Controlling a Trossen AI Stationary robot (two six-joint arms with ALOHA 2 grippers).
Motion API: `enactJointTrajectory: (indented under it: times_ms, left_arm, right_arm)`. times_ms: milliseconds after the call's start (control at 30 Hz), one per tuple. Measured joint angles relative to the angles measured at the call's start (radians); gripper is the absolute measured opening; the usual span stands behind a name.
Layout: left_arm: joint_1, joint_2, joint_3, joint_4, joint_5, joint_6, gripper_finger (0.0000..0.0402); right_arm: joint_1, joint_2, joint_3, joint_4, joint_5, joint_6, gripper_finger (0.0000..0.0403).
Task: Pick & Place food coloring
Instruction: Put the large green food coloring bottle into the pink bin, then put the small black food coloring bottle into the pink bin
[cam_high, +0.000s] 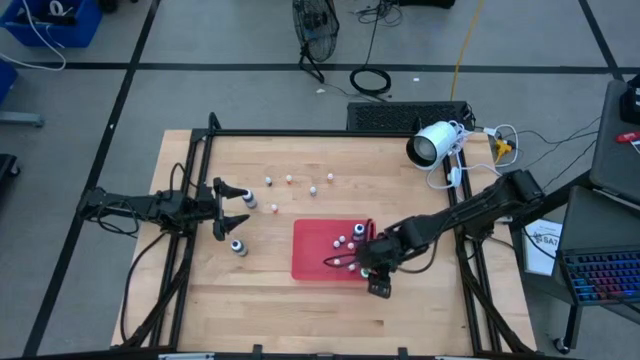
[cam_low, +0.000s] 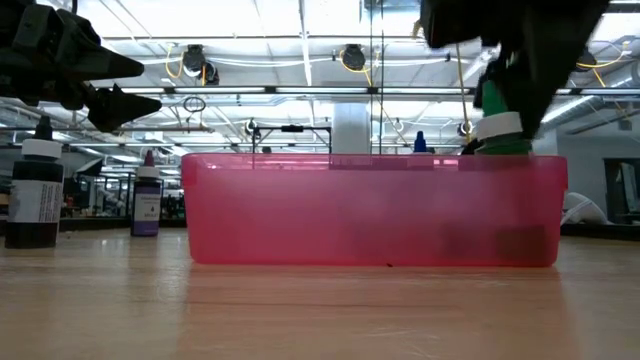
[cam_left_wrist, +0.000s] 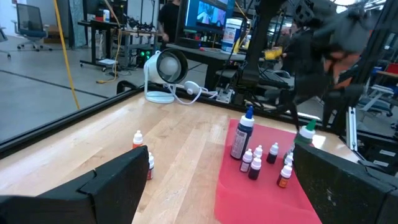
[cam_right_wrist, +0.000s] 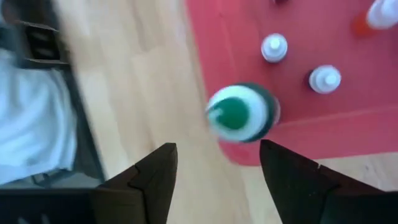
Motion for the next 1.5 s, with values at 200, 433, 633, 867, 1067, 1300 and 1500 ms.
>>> enactJointTrajectory:
  times_ms: [200, 433, 633, 867, 1067, 1300, 1500]
  left_arm:
    - [0.000, 0.000, 0.000, 0.000, 0.000, 0.000, 0.0392]
    - [0.000, 0.000, 0.000, 0.000, 0.000, 0.000, 0.0392]
    - [0.000, 0.000, 0.000, 0.000, 0.000, 0.000, 0.0392]
    - [0.000, 0.000, 0.000, 0.000, 0.000, 0.000, 0.0392]
    - [0.000, 0.000, 0.000, 0.000, 0.000, 0.000, 0.0392]
    - [0.000, 0.000, 0.000, 0.000, 0.000, 0.000, 0.0392]
    - [0.000, 0.000, 0.000, 0.000, -0.001, 0.000, 0.0392]
  right_arm:
    - [0.008, -0.176, 0.000, 0.000, 0.026, -0.075, 0.0216]
    - [0.088, -0.424, -0.044, 0.042, 0.357, -0.243, 0.0215]
    - [0.156, -0.631, -0.257, 0.271, 0.529, -0.289, 0.0217]
    - [0.151, -0.801, -0.672, 0.635, 0.547, -0.326, 0.0213]
    - [0.132, -0.914, -1.016, 1.123, 0.542, -0.407, 0.0217]
    - [0.127, -1.056, -1.181, 1.409, 0.396, -0.532, 0.0213]
    - [0.123, -1.121, -1.184, 1.369, 0.339, -0.589, 0.0217]
